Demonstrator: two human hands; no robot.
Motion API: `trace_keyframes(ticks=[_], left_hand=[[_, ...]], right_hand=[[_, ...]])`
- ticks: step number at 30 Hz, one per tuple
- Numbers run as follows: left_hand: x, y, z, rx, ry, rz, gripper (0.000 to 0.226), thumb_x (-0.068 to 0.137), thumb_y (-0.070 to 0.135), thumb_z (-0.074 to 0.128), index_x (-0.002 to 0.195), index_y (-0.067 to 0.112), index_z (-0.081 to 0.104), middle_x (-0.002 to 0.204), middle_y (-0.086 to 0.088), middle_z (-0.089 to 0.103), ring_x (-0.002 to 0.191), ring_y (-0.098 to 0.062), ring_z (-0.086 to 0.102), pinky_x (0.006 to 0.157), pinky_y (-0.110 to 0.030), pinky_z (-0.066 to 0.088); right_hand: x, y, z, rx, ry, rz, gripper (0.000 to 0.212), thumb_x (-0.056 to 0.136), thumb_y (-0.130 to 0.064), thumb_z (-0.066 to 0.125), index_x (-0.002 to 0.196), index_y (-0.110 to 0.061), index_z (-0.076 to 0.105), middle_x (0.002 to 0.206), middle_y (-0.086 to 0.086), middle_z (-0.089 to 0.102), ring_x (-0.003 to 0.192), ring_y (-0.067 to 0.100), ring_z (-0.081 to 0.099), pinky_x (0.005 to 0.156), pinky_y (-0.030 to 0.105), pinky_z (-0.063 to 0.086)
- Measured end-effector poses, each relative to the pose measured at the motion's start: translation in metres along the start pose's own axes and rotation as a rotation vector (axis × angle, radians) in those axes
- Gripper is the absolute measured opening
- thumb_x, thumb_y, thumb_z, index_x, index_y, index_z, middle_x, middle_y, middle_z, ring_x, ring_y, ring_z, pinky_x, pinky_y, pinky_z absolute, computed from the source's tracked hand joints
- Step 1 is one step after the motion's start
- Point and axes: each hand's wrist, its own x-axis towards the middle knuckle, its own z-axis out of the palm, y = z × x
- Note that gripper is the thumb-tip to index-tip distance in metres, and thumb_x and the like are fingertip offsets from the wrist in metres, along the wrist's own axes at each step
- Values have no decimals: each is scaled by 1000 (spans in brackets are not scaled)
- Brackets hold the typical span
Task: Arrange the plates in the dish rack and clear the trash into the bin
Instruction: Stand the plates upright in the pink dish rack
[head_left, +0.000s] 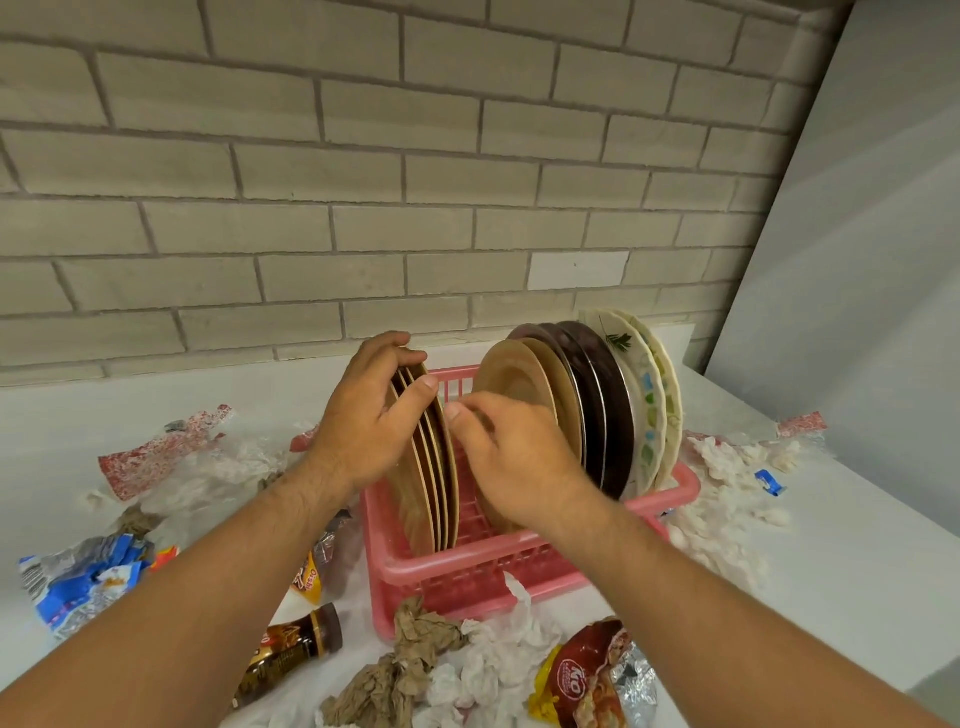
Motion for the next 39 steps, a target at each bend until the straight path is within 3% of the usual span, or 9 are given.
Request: trace_keyframes(ticks=[2,5,8,13,16,21,27,31,39], left_hand=[[-2,0,0,15,24,-7,37,86,42,50,114,21,62,130,11,43,121,0,40,97,-14,29],[-4,0,-1,3,17,-18,40,86,45,49,117,23,63,126,12,44,122,-3,42,102,-24,34],[-5,1,-4,22,-32,8,43,87,43,46,122,24,60,127,14,46,122,-4,43,103,-29,37],[-5,5,-8,70,-6,46,40,86,35,50,123,20,55,118,17,50,112,1,44,92,-13,33],[-3,4,-8,88,-30,57,39,85,37,51,120,20,57,118,16,50,112,-3,47,93,-21,37],[-3,3,-9,87,-24,58,41,85,39,51,121,20,55,123,12,52,110,-6,49,92,-25,38],[2,3,-12,91,-12,61,41,87,42,49,122,21,53,122,10,52,113,-3,46,91,-21,37],[4,-4,-8,158,-52,66,48,84,51,46,120,20,56,120,11,52,112,-4,47,91,-19,36],[0,0,-9,124,-21,38,42,86,47,49,119,21,55,117,14,49,111,-2,45,91,-22,36]], right_hand=[[1,2,12,35,16,-47,35,99,-47,38,117,-28,61,90,-5,66,81,10,63,77,37,55],[3,4,19,-24,70,-93,31,100,-41,36,106,-23,61,85,-4,63,77,14,60,75,43,53],[6,3,19,-140,63,-107,29,101,-35,34,104,-18,57,80,0,62,71,18,60,71,44,53],[27,-2,6,-215,38,-16,30,101,-35,33,114,-18,54,89,2,63,79,20,62,73,40,56],[37,-5,-3,-286,-46,3,24,100,-31,39,115,-17,52,92,0,60,82,17,59,71,33,53],[47,-19,-9,-431,-47,-36,22,100,-26,40,114,-14,52,83,-1,53,78,18,58,64,28,47],[47,-36,-21,-557,-52,-82,24,99,-25,43,119,-13,50,87,2,55,83,22,62,76,37,56],[47,-47,-32,-565,2,-102,24,99,-21,45,122,-13,46,93,6,61,83,24,64,73,38,58],[48,-37,-48,-608,68,34,32,93,-12,57,122,-8,43,100,13,63,87,31,66,73,41,58]])
